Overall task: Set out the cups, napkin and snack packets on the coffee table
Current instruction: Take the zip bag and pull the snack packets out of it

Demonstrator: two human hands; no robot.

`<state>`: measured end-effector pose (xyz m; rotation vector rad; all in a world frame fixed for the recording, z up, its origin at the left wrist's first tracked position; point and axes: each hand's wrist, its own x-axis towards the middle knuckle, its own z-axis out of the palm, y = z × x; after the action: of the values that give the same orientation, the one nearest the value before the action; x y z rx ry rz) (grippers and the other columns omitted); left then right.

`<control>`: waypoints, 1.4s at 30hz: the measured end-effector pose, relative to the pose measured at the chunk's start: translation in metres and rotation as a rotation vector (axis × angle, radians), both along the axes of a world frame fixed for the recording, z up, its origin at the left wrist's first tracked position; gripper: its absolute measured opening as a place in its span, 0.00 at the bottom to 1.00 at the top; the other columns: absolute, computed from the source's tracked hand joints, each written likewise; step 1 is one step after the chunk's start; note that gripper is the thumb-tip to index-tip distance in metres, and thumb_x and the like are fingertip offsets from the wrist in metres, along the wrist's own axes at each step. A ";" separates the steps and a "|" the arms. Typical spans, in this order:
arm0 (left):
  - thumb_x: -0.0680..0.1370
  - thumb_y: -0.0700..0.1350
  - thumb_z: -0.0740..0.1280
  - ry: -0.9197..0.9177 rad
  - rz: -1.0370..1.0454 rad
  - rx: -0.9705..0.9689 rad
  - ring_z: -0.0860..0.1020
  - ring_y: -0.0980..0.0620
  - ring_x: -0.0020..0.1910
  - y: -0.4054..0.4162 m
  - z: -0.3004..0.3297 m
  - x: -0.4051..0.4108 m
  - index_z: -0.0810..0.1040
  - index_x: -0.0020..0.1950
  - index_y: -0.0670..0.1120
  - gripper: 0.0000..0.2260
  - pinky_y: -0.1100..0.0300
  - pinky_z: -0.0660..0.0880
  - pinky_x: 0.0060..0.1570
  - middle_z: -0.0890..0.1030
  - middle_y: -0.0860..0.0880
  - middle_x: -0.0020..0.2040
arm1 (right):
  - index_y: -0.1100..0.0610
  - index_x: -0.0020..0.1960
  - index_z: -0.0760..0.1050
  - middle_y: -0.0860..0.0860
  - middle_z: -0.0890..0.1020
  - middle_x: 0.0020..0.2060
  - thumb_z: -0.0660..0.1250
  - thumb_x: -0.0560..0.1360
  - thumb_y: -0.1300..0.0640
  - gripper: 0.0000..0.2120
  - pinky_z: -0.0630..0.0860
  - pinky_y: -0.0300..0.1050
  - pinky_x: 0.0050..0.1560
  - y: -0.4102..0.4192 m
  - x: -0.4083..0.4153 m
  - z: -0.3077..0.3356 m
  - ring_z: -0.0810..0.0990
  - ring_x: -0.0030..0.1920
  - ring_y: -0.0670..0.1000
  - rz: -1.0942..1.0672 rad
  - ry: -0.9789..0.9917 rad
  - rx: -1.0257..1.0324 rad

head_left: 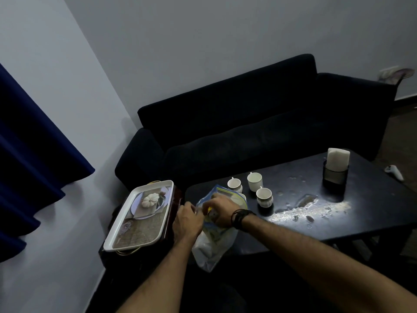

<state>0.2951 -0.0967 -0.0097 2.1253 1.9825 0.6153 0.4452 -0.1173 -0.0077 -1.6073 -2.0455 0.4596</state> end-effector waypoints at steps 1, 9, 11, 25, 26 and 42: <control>0.77 0.56 0.63 -0.025 0.004 0.005 0.74 0.49 0.39 0.001 0.003 0.000 0.72 0.45 0.50 0.10 0.57 0.68 0.36 0.76 0.48 0.44 | 0.52 0.53 0.80 0.55 0.76 0.53 0.71 0.70 0.58 0.12 0.73 0.48 0.51 0.000 0.002 0.006 0.77 0.55 0.57 0.003 0.010 0.004; 0.74 0.49 0.65 -0.136 0.115 -0.091 0.71 0.46 0.39 0.008 0.026 -0.008 0.74 0.45 0.49 0.04 0.56 0.67 0.39 0.74 0.48 0.41 | 0.49 0.53 0.81 0.52 0.77 0.54 0.72 0.66 0.66 0.19 0.81 0.49 0.51 -0.011 0.046 0.047 0.78 0.53 0.52 -0.075 0.398 -0.034; 0.74 0.48 0.65 -0.148 0.102 -0.106 0.74 0.43 0.42 0.008 0.026 -0.004 0.75 0.46 0.49 0.04 0.56 0.67 0.39 0.76 0.47 0.43 | 0.50 0.51 0.80 0.52 0.76 0.57 0.74 0.66 0.69 0.19 0.83 0.53 0.50 -0.018 0.056 0.051 0.78 0.56 0.53 -0.035 0.578 -0.107; 0.78 0.41 0.64 -0.406 0.165 0.080 0.79 0.38 0.45 0.015 0.038 0.019 0.82 0.46 0.40 0.08 0.58 0.68 0.38 0.81 0.38 0.47 | 0.55 0.49 0.77 0.54 0.83 0.45 0.72 0.64 0.77 0.21 0.84 0.46 0.41 -0.005 0.103 0.054 0.83 0.42 0.51 -0.038 1.462 -0.011; 0.78 0.41 0.64 -0.436 0.189 0.113 0.79 0.37 0.47 0.015 0.040 0.022 0.82 0.47 0.39 0.09 0.57 0.68 0.40 0.80 0.38 0.50 | 0.56 0.49 0.77 0.54 0.82 0.44 0.71 0.65 0.77 0.21 0.83 0.46 0.41 -0.006 0.111 0.052 0.83 0.42 0.50 -0.073 1.479 -0.007; 0.79 0.49 0.62 -0.318 0.224 0.031 0.79 0.41 0.45 0.016 -0.007 0.043 0.82 0.52 0.48 0.11 0.56 0.70 0.40 0.83 0.42 0.47 | 0.61 0.51 0.76 0.60 0.80 0.47 0.71 0.64 0.81 0.22 0.78 0.49 0.38 -0.055 0.179 -0.103 0.80 0.39 0.56 -0.581 1.260 -0.309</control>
<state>0.3381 -0.0803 -0.0164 1.7016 2.0482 0.9595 0.6246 -0.1721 -0.1103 -1.3642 -0.5707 1.1889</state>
